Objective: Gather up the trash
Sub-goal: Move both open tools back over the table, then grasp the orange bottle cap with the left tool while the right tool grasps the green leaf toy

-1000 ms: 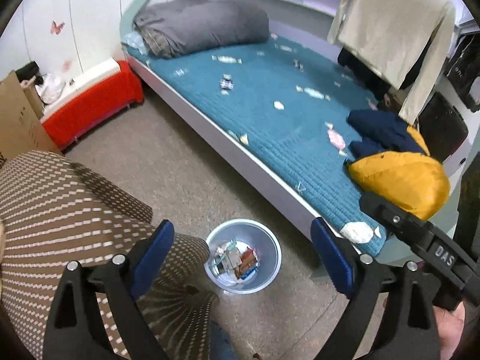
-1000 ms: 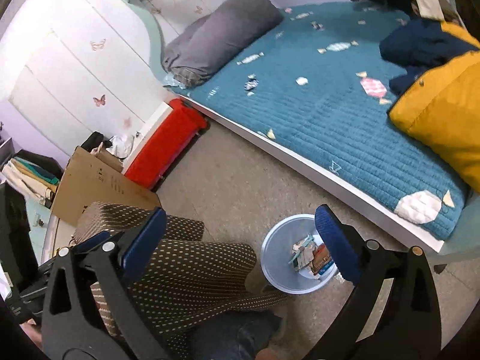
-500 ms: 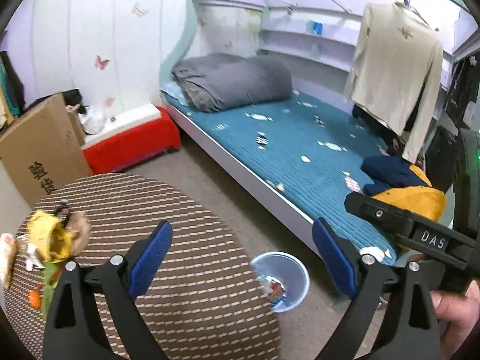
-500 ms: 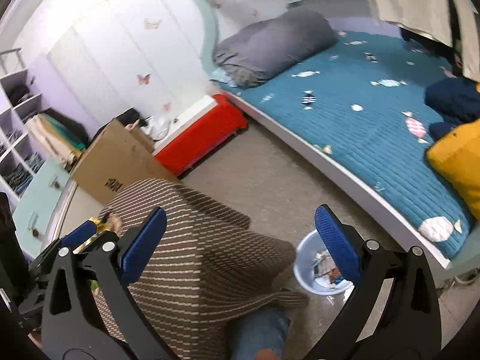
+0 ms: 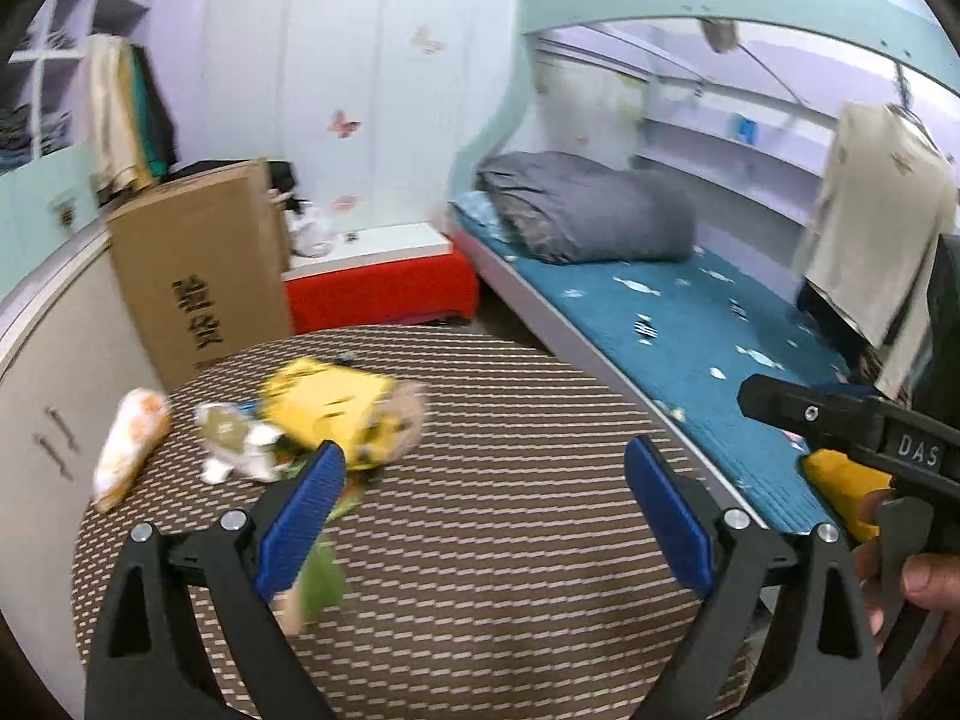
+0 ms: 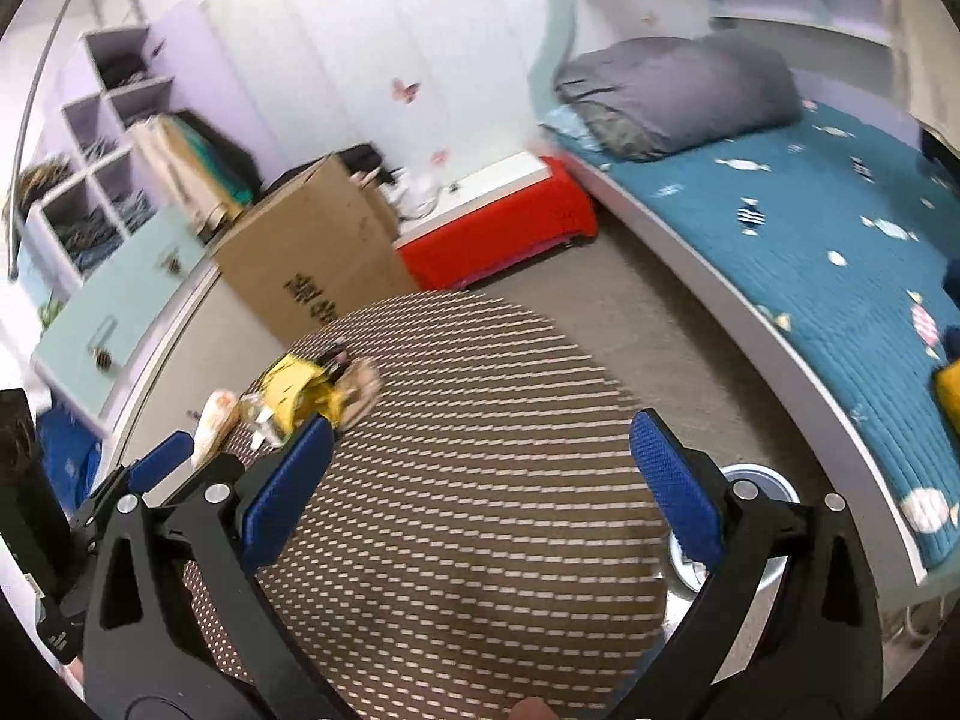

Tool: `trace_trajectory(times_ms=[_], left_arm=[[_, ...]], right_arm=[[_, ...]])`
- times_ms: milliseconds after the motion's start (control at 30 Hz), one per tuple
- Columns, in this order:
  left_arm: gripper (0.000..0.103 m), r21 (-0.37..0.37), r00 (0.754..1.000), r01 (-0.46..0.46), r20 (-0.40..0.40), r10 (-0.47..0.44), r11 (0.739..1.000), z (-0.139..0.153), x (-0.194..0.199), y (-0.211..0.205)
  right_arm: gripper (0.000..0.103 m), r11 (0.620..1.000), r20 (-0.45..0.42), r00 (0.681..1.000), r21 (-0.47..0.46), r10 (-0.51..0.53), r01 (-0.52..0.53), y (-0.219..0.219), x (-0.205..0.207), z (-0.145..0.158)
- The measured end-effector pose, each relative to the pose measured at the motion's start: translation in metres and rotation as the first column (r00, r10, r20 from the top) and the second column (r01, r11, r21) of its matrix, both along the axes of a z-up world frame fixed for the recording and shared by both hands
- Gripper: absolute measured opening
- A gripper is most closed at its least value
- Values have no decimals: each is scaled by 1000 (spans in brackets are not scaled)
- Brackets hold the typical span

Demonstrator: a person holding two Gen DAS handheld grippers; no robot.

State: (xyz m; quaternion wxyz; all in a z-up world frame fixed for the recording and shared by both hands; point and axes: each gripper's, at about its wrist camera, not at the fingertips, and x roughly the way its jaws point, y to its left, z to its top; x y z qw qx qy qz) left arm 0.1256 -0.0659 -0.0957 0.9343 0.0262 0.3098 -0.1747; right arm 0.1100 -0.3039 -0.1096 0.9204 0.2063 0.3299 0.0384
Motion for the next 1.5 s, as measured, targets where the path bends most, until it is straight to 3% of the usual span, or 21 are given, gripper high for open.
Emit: trace_trajectory(times_ms=[200, 433, 633, 800, 867, 933, 1033, 1233, 1333, 1400, 1433, 1500], left_arm=[[92, 2, 996, -93, -1, 93, 996, -18, 6, 66], [92, 47, 973, -201, -104, 205, 978, -67, 36, 133], [91, 60, 965, -155, -204, 164, 986, -96, 65, 148], [70, 59, 960, -96, -258, 108, 994, -114, 83, 145], [54, 24, 963, -80, -258, 84, 996, -112, 86, 146], [29, -2, 961, -77, -265, 74, 997, -113, 88, 149], [29, -34, 960, -90, -269, 78, 995, -114, 85, 156], [29, -26, 957, -179, -237, 168, 983, -107, 63, 181], [29, -7, 953, -211, -224, 204, 977, -104, 48, 190], [29, 8, 952, -220, -218, 216, 976, -102, 42, 192], [29, 16, 951, -223, -215, 221, 975, -102, 39, 193], [29, 16, 949, -228, -218, 226, 973, -102, 37, 195]], right_arm=[[97, 992, -27, 994, -58, 108, -109, 68, 20, -5], [97, 974, -76, 979, -111, 192, -199, 123, 33, -20], [97, 961, -127, 964, -125, 233, -249, 155, 46, -37], [97, 951, -155, 953, -130, 261, -281, 174, 58, -49], [97, 947, -162, 949, -132, 271, -293, 182, 64, -53], [97, 947, -165, 948, -131, 272, -294, 187, 67, -56], [97, 946, -171, 946, -128, 274, -297, 195, 74, -62], [96, 944, -181, 943, -128, 278, -303, 221, 94, -76], [81, 941, -193, 942, -148, 275, -305, 238, 105, -85], [62, 940, -199, 943, -164, 267, -301, 248, 112, -91], [59, 936, -210, 944, -190, 255, -295, 253, 114, -96], [36, 929, -187, 956, -254, 225, -268, 257, 111, -96]])
